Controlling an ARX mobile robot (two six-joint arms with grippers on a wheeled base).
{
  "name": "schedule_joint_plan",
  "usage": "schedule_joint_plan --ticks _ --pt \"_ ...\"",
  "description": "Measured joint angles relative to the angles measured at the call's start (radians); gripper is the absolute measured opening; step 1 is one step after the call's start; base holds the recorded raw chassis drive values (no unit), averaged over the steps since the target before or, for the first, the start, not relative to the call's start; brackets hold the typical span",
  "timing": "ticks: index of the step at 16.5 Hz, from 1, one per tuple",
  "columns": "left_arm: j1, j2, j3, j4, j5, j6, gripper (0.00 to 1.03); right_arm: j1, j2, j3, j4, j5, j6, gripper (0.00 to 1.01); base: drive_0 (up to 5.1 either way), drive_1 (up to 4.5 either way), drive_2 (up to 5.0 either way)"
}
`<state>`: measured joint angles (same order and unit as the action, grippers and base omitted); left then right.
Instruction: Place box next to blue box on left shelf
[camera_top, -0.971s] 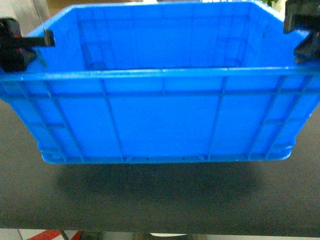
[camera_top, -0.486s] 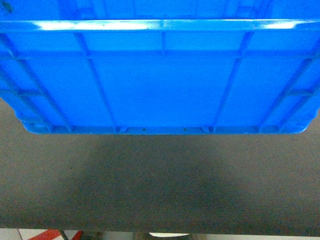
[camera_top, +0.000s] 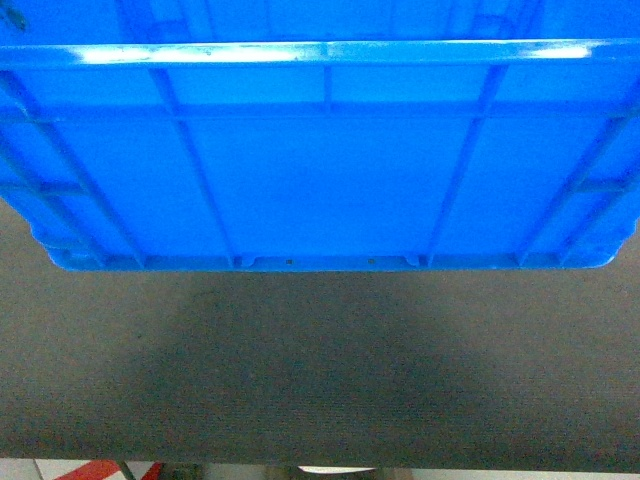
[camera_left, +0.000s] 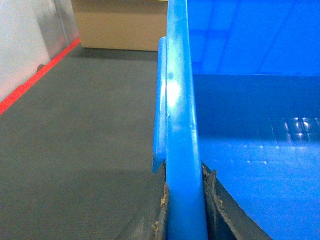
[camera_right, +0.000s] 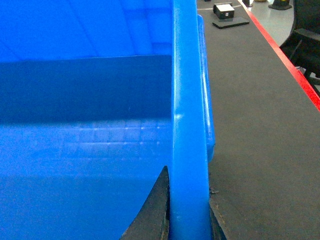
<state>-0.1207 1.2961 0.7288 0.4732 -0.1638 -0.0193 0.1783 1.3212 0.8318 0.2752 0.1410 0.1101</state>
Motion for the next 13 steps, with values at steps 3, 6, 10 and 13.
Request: schedule_joint_plan --ticks 3,6,10,13 --pt "0.000 0.000 0.000 0.000 -0.001 0.000 0.12 0.005 0.000 0.000 0.001 0.002 -0.002 0.09 -0.6 -0.63 -0.6" --pt "0.000 0.000 0.000 -0.001 0.000 0.000 0.12 0.004 0.000 0.000 -0.001 0.005 -0.003 0.09 -1.2 -1.16 -1.2" --pt "0.000 0.000 0.000 -0.001 0.000 0.000 0.12 0.004 0.000 0.000 -0.001 0.005 -0.003 0.09 -1.5 -1.49 -1.5" --pt "0.000 0.000 0.000 -0.001 0.000 0.000 0.12 0.004 0.000 0.000 0.000 0.005 -0.003 0.09 -1.5 -1.52 -1.5"
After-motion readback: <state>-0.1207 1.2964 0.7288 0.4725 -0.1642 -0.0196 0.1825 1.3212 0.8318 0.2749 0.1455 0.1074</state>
